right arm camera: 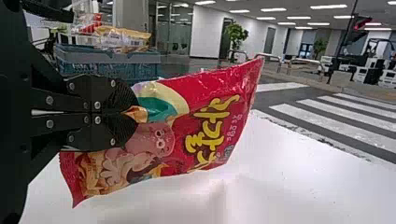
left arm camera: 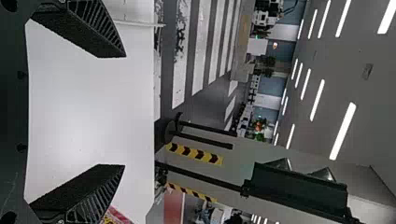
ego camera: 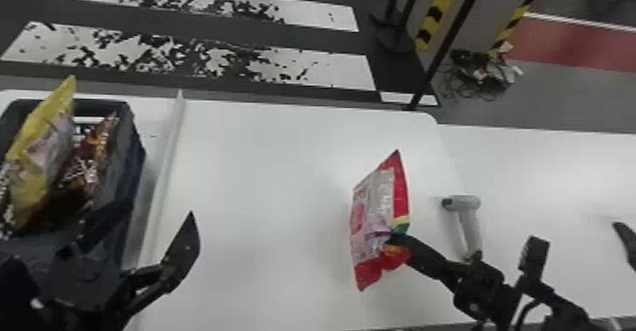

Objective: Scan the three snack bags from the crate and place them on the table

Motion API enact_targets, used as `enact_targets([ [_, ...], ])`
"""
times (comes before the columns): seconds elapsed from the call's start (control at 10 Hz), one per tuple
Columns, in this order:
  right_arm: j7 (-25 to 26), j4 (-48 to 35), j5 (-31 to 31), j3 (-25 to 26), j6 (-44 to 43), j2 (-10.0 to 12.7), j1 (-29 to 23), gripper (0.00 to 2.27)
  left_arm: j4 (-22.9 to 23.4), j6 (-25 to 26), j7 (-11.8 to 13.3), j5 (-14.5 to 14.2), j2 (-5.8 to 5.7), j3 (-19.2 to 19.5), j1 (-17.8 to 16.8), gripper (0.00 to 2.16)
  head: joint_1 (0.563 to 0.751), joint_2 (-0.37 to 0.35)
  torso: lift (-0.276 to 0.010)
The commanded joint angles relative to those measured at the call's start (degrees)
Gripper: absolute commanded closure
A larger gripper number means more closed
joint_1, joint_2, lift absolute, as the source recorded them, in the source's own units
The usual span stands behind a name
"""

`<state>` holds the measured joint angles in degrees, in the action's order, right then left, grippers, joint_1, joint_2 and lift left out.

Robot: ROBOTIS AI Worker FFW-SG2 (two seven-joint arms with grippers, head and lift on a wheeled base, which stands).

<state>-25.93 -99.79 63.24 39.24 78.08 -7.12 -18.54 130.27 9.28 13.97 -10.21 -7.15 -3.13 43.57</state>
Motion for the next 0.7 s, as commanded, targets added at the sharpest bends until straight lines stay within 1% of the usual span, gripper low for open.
enact_targets([
  [0.0, 0.61, 1.44, -1.71, 0.22, -0.07, 0.0, 0.7, 2.25, 0.07, 0.0, 0.0, 0.19, -0.06, -0.04, 0.03, 0.02, 0.695, -0.219, -0.062],
  [0.1, 0.7, 2.32, -3.12, 0.22, -0.77, 0.09, 1.05, 2.25, 0.07, -0.18, 0.0, 0.19, -0.06, -0.04, 0.03, 0.02, 0.695, -0.223, -0.062],
  [0.2, 1.58, 3.29, -5.23, 0.22, -0.77, 0.0, 1.85, 1.86, 0.33, 0.0, 0.0, 0.1, -0.06, -0.21, 0.2, 0.02, 0.695, -0.231, -0.062],
  [0.3, 1.76, 4.35, -7.51, 0.22, -0.95, 0.0, 2.64, 1.38, 0.42, -0.18, 0.18, 0.19, -0.06, -0.48, 0.29, 0.02, 0.695, -0.242, -0.062],
  [0.4, 1.67, 5.4, -8.31, 0.22, -2.53, 0.0, 2.72, 0.2, 0.33, 0.0, 0.27, 0.19, -0.06, -0.48, 0.29, 0.02, 0.695, -0.249, -0.062],
  [0.5, 1.32, 5.58, -9.62, 0.13, -3.59, 0.0, 2.81, 0.04, 0.33, -0.18, 0.27, 0.19, -0.06, -0.57, 0.29, 0.02, 0.695, -0.262, -0.062],
  [0.6, 1.05, 5.49, -10.77, 0.13, -4.99, -0.09, 2.99, 0.04, 0.33, 0.0, 0.27, 0.19, 0.03, -0.57, 0.29, 0.02, 0.695, -0.273, -0.062],
])
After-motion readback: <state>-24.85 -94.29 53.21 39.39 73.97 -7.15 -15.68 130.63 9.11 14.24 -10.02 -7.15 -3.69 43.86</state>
